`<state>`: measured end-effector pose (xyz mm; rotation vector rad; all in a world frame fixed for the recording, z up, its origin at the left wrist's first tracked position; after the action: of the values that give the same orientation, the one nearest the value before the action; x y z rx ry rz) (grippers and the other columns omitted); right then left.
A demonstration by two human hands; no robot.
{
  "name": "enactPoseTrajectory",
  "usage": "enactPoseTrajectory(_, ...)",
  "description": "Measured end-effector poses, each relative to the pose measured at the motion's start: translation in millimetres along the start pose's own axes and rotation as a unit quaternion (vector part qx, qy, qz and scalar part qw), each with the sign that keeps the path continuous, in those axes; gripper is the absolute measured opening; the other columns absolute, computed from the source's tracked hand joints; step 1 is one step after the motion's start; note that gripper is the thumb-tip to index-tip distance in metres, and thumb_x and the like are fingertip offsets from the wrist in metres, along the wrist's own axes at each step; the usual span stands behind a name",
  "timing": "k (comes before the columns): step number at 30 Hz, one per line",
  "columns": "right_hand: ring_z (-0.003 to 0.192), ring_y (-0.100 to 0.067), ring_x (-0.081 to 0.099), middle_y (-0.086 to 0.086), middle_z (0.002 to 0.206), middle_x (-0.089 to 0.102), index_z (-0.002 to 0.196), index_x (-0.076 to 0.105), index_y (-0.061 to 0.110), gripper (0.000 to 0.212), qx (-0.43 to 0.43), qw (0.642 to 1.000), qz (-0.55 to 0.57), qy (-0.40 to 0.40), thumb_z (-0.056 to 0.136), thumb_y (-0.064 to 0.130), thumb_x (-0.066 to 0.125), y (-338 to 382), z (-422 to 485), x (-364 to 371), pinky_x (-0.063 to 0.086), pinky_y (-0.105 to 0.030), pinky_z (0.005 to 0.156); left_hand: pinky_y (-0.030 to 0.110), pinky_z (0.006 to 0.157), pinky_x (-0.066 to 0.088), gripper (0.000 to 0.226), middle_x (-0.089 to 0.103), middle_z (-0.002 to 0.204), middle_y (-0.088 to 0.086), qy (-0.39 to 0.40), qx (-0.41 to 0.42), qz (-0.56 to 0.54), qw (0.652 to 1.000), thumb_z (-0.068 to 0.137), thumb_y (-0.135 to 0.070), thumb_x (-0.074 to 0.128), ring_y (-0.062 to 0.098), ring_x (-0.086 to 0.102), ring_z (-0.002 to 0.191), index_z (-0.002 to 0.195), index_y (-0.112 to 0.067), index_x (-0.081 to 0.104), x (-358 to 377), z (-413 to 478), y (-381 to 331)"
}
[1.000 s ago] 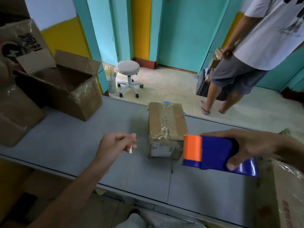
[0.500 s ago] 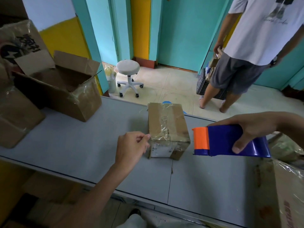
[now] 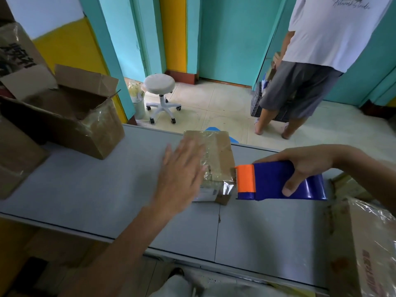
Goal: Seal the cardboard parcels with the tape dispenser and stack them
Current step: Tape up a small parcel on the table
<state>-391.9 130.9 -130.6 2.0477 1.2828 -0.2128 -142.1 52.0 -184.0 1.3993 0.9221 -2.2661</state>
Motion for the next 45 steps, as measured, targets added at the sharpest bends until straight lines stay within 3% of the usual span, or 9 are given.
enactPoseTrajectory(3, 0.102, -0.003, 0.06, 0.027, 0.11, 0.06, 0.126, 0.039, 0.051, 0.076, -0.006, 1.0, 0.0, 0.003, 0.062, 0.039, 0.077, -4.9, -3.3, 0.4, 0.051, -0.027, 0.086, 0.045, 0.109, -0.022, 0.053, -0.016, 0.152, -0.009, 0.13, 0.076, 0.083, 0.985, 0.092, -0.051, 0.001, 0.016, -0.017, 0.142, 0.143, -0.039, -0.007, 30.6, 9.4, -19.7)
enactPoseTrajectory(6, 0.102, -0.001, 0.059, 0.027, 0.108, 0.06, 0.123, 0.041, 0.048, 0.069, -0.011, 1.0, 0.022, -0.005, 0.063, 0.037, 0.075, -13.2, -11.8, 2.6, 0.049, -0.023, 0.085, 0.045, 0.109, -0.02, 0.053, -0.017, 0.152, -0.01, 0.173, 0.049, 0.129, 0.975, 0.087, -0.056, -0.006, 0.015, -0.02, 0.141, 0.137, -0.045, -0.015, 44.3, 14.1, -7.1)
enactPoseTrajectory(14, 0.102, 0.0, 0.059, 0.027, 0.109, 0.061, 0.124, 0.04, 0.043, 0.07, -0.009, 0.998, 0.068, -0.004, 0.064, 0.03, 0.074, -43.9, -29.7, 11.5, 0.048, -0.01, 0.074, 0.042, 0.111, -0.016, 0.052, -0.004, 0.157, -0.011, 0.165, 0.068, 0.113, 0.977, 0.088, -0.055, -0.007, 0.012, -0.013, 0.143, 0.138, -0.045, -0.011, 43.7, 13.3, -0.1)
enactPoseTrajectory(18, 0.103, -0.006, 0.061, 0.019, 0.113, 0.062, 0.128, 0.04, 0.042, 0.072, -0.017, 0.997, 0.075, -0.011, 0.066, 0.031, 0.075, -52.8, -24.4, 17.8, 0.05, -0.017, 0.08, 0.042, 0.112, -0.017, 0.054, -0.008, 0.156, -0.012, 0.165, 0.072, 0.11, 0.978, 0.084, -0.058, -0.013, 0.011, -0.017, 0.142, 0.138, -0.047, -0.013, 45.3, 12.2, -2.3)
enactPoseTrajectory(23, 0.105, -0.009, 0.061, 0.016, 0.115, 0.063, 0.126, 0.041, 0.048, 0.077, 0.002, 0.998, 0.066, -0.003, 0.057, 0.053, 0.074, -53.1, 2.7, 21.2, 0.049, -0.034, 0.093, 0.041, 0.11, -0.019, 0.054, -0.005, 0.157, -0.011, 0.156, 0.077, 0.112, 0.978, 0.087, -0.056, -0.007, 0.011, -0.014, 0.143, 0.139, -0.044, -0.01, 45.2, 13.5, -7.0)
enactPoseTrajectory(31, 0.101, -0.006, 0.057, 0.021, 0.111, 0.057, 0.128, 0.034, 0.045, 0.071, -0.008, 0.999, 0.04, -0.028, 0.068, 0.04, 0.072, -34.1, 38.1, 19.4, 0.046, -0.019, 0.079, 0.04, 0.109, -0.021, 0.052, -0.006, 0.155, -0.013, 0.164, 0.069, 0.101, 0.979, 0.088, -0.055, -0.002, 0.009, -0.017, 0.141, 0.139, -0.045, -0.008, 42.6, 13.5, -4.5)
enactPoseTrajectory(38, 0.106, -0.009, 0.05, 0.015, 0.116, 0.049, 0.136, 0.024, 0.046, 0.073, 0.02, 0.997, -0.012, -0.067, 0.082, 0.025, 0.07, -29.7, 39.3, 18.5, 0.039, -0.025, 0.085, 0.043, 0.111, -0.017, 0.052, -0.005, 0.156, -0.012, 0.171, 0.073, 0.113, 0.976, 0.089, -0.055, -0.002, 0.01, -0.015, 0.142, 0.14, -0.046, -0.006, 44.5, 17.8, 2.3)
enactPoseTrajectory(42, 0.107, -0.012, 0.053, 0.015, 0.116, 0.054, 0.123, 0.031, 0.052, 0.065, 0.033, 0.998, 0.029, -0.052, 0.081, 0.022, 0.071, -31.5, 42.8, 19.3, 0.042, -0.023, 0.079, 0.044, 0.11, -0.016, 0.06, -0.004, 0.156, -0.011, 0.168, 0.085, 0.115, 0.975, 0.082, -0.06, -0.013, 0.011, -0.013, 0.142, 0.139, -0.046, -0.007, 47.1, 17.6, 3.3)
enactPoseTrajectory(45, 0.106, -0.015, 0.056, 0.01, 0.116, 0.059, 0.126, 0.038, 0.046, 0.061, 0.045, 0.994, 0.074, -0.06, 0.081, 0.021, 0.071, -39.9, 42.0, 25.0, 0.046, -0.024, 0.078, 0.044, 0.11, -0.016, 0.061, -0.005, 0.156, -0.011, 0.171, 0.092, 0.12, 0.974, 0.079, -0.06, -0.015, 0.01, -0.013, 0.142, 0.138, -0.046, -0.009, 46.8, 18.4, 1.1)
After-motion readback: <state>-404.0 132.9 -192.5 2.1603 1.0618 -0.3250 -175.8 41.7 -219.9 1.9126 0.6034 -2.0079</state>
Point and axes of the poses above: each hand's wrist, its own z-axis towards the middle knuckle, its own x-axis out of the palm, y = z × x, the point moved 3 cm from there along z, towards the middle knuckle
